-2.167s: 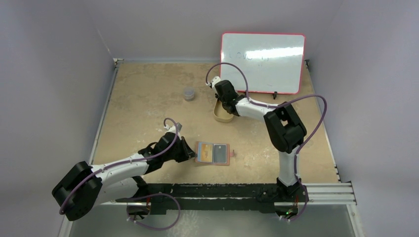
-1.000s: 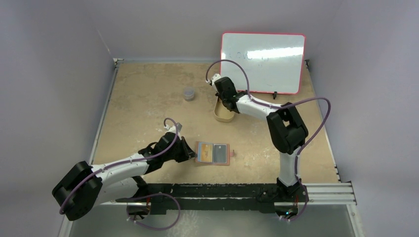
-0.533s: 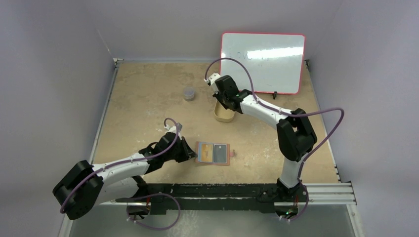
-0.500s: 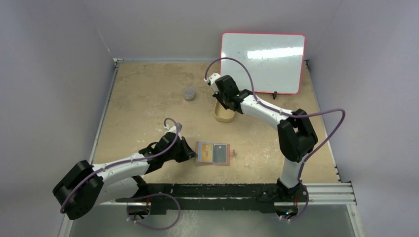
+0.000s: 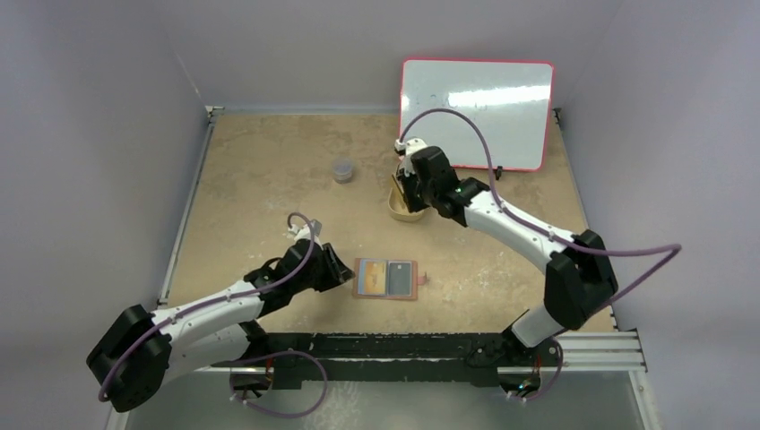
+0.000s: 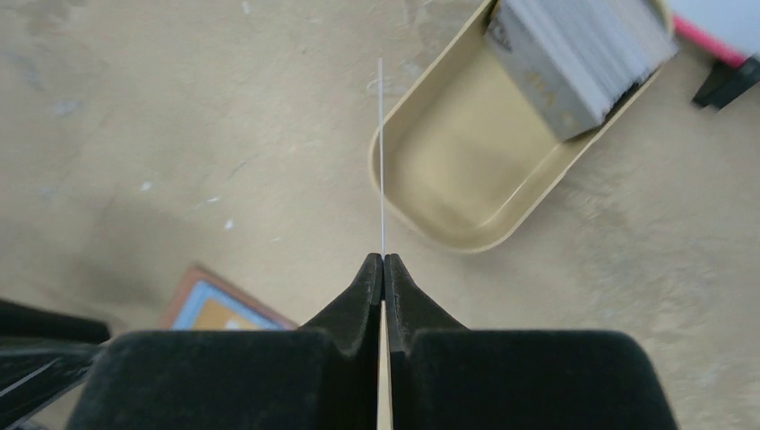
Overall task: Put the credit cards into the card holder
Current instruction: Pick up the credit card from the storage box.
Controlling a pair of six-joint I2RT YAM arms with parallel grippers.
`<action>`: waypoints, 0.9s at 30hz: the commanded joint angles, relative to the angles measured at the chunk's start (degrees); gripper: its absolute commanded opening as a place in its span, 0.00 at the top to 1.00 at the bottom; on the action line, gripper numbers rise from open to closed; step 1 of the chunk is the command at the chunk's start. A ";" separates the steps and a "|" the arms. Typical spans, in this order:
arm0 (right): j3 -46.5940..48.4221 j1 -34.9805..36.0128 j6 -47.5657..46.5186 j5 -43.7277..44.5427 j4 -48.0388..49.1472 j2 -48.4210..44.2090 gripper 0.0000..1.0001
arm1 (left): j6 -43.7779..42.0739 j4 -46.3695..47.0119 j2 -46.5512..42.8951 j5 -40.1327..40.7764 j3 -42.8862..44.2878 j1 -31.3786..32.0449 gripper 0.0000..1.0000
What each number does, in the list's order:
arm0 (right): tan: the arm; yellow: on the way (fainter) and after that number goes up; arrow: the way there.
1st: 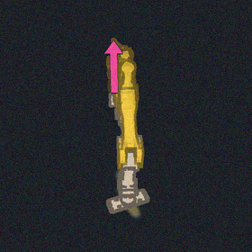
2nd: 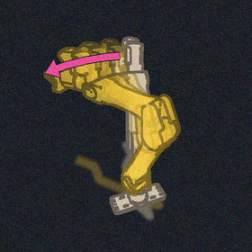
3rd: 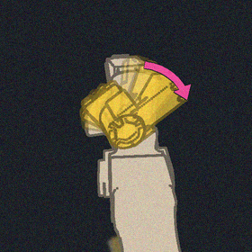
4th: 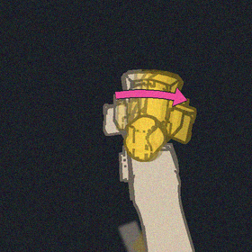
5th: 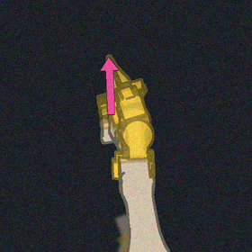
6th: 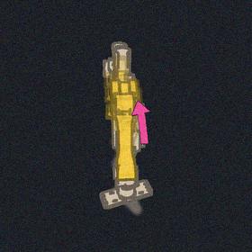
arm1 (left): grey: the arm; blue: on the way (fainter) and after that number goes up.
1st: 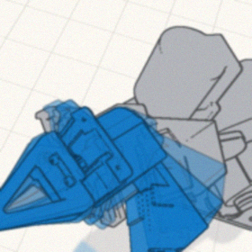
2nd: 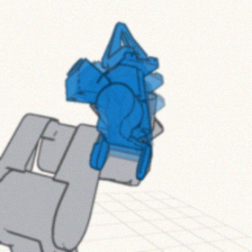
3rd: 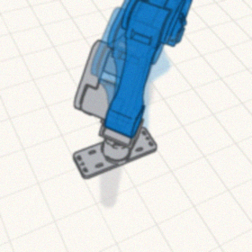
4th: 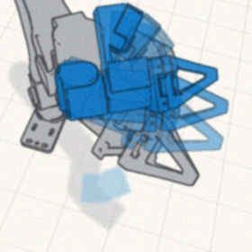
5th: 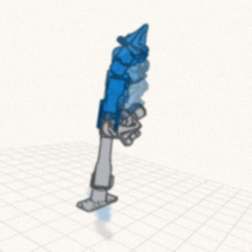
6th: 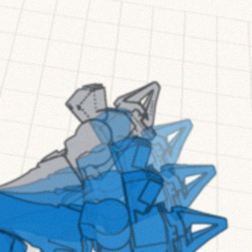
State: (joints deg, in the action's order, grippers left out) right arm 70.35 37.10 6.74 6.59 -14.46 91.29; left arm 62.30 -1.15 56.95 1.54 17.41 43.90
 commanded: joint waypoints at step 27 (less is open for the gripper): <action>-48.08 1.55 56.52 -38.85 71.10 -31.25 1.00 | 3.10 8.49 -15.07 -1.58 13.81 -0.13 0.55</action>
State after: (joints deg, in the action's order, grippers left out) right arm 22.72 38.11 60.18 -29.02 47.27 60.03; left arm 65.47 2.96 41.19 0.69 28.60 43.90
